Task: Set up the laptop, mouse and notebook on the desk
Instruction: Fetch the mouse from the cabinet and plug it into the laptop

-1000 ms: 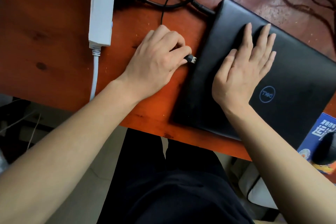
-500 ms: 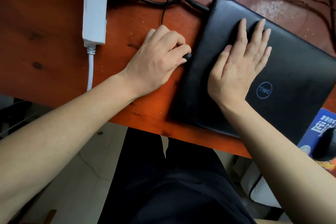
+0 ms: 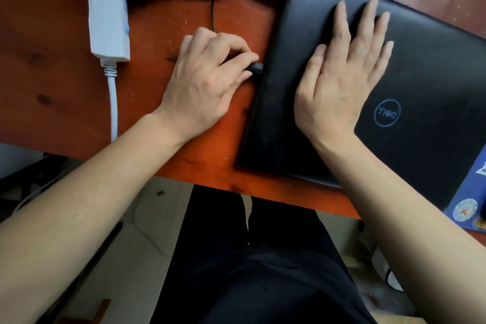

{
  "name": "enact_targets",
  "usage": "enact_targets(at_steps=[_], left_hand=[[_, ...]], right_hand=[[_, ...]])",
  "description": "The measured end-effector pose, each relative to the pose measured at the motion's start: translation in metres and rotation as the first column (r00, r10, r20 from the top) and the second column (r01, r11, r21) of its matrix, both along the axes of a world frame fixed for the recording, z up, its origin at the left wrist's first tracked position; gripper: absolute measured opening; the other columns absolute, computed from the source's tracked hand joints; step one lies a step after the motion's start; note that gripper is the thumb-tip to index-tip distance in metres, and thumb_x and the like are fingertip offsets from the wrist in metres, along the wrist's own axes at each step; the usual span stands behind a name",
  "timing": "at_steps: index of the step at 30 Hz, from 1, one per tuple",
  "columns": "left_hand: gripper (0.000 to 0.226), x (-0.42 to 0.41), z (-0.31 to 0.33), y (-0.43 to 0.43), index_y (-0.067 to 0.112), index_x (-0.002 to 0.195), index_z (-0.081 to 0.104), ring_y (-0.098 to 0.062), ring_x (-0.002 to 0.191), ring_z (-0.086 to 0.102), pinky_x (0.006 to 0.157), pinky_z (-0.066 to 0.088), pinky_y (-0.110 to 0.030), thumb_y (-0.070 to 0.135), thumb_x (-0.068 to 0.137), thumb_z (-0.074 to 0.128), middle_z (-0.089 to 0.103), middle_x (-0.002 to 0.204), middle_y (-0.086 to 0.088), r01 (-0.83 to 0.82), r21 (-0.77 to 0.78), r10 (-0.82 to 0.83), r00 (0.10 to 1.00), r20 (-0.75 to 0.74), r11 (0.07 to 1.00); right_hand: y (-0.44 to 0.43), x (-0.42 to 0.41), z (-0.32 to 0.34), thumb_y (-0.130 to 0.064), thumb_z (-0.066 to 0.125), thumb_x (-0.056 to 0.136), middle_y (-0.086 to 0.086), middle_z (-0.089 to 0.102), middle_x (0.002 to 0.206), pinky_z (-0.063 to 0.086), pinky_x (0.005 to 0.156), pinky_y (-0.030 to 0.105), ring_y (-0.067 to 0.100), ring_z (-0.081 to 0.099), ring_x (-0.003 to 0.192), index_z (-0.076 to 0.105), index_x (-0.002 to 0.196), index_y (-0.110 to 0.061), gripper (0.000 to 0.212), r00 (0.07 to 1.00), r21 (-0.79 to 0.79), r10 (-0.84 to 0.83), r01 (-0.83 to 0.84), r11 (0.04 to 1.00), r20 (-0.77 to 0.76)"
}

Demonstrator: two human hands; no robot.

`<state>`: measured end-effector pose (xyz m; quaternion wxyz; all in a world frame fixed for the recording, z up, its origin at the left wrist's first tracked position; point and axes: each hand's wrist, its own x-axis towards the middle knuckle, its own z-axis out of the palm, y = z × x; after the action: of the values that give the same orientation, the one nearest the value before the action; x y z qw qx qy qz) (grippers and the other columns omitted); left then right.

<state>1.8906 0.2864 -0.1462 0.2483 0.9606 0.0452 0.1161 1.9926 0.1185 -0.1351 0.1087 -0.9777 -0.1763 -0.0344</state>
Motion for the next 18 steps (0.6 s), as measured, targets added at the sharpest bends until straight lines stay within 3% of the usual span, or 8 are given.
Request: enact_targets(at_steps=[13, 18], left_hand=[[0.024, 0.002, 0.000, -0.001, 0.011, 0.117, 0.071, -0.031, 0.087, 0.054, 0.073, 0.041, -0.044, 0.023, 0.101, 0.057, 0.068, 0.112, -0.004, 0.030, 0.077, -0.034, 0.998, 0.052, 0.997], [0.028, -0.004, 0.016, -0.011, 0.009, 0.122, 0.067, -0.033, 0.093, 0.055, 0.075, 0.043, -0.047, 0.020, 0.100, 0.054, 0.066, 0.117, -0.006, -0.015, 0.089, 0.020, 0.998, -0.061, 0.996]], right_hand=[[0.000, 0.002, 0.002, -0.026, 0.033, 0.100, 0.019, 0.020, 0.165, 0.010, 0.123, 0.056, 0.038, 0.014, 0.153, 0.033, 0.155, -0.016, 0.056, 1.000, -0.043, 0.013, -0.014, 0.999, -0.021], [-0.002, 0.002, 0.012, -0.027, 0.034, 0.102, 0.018, 0.017, 0.165, 0.006, 0.123, 0.055, 0.037, 0.011, 0.153, 0.032, 0.156, -0.017, 0.055, 0.995, -0.034, 0.036, -0.039, 0.999, -0.093]])
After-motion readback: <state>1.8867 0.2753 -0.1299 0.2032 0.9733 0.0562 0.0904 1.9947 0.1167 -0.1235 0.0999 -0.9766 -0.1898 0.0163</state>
